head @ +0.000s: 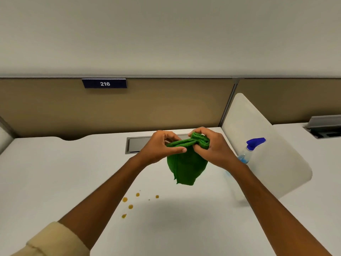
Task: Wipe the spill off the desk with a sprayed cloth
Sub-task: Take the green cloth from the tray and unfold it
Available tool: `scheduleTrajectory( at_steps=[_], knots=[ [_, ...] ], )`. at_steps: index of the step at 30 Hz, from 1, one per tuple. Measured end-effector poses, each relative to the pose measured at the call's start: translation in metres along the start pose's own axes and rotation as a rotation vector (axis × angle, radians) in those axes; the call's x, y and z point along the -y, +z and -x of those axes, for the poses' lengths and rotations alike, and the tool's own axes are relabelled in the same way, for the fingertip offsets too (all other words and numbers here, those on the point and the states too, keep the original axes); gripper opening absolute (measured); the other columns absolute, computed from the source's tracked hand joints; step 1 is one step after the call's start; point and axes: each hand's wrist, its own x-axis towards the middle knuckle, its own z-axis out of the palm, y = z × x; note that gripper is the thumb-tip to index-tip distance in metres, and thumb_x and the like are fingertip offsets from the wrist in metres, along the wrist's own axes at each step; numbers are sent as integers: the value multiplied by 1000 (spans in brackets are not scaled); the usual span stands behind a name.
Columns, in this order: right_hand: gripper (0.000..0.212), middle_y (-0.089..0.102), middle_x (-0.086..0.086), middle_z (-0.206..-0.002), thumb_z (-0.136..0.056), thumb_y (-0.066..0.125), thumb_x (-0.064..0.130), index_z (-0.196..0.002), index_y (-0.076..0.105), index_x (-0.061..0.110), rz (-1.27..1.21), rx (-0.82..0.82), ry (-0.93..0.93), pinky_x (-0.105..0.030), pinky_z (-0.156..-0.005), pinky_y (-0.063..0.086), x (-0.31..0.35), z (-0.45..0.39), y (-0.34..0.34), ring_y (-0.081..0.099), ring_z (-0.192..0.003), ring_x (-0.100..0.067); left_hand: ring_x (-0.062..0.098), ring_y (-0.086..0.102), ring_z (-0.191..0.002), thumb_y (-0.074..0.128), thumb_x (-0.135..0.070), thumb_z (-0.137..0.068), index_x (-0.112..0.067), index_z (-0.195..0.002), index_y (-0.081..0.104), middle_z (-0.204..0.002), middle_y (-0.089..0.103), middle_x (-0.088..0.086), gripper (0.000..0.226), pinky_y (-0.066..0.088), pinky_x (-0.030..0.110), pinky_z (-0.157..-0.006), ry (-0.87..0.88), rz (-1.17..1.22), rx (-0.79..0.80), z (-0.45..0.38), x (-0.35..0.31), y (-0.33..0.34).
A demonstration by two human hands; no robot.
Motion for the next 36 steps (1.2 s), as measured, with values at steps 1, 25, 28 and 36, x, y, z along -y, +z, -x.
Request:
scheduleTrajectory(
  at_steps=[1,25,28,36],
  knots=[
    [31,68,7,-105,-84,67,10,-113,62,21,-31,19,2,-14,-80,53,6,-1,5,63,-97,-6,20,71,-81,84,-26,-78,-21,-86,77,-83,75,3,12,59,30,-68,-4,7,0,6,-1,-6],
    [18,73,-8,-90,-77,79,10,-92,72,9,-327,340,124,-44,-81,59,46,-5,36,69,-84,-29,14,62,-68,70,-14,-82,-9,-78,66,-75,64,5,8,51,21,-63,-51,368,-150,82,8,-113],
    [13,73,-11,-91,-83,74,14,-95,73,17,-280,243,119,-50,-82,55,48,-10,36,65,-90,-38,15,62,-66,69,-14,-80,-7,-77,65,-73,62,8,9,51,21,-60,-61,330,-175,86,16,-122],
    [27,72,6,-104,-89,65,6,-100,71,30,-238,119,-60,-27,-90,54,90,-24,31,66,-99,-10,24,61,-73,61,-45,-74,-5,-74,66,-76,63,14,41,49,25,-70,-118,154,-15,89,23,-122]
  ],
)
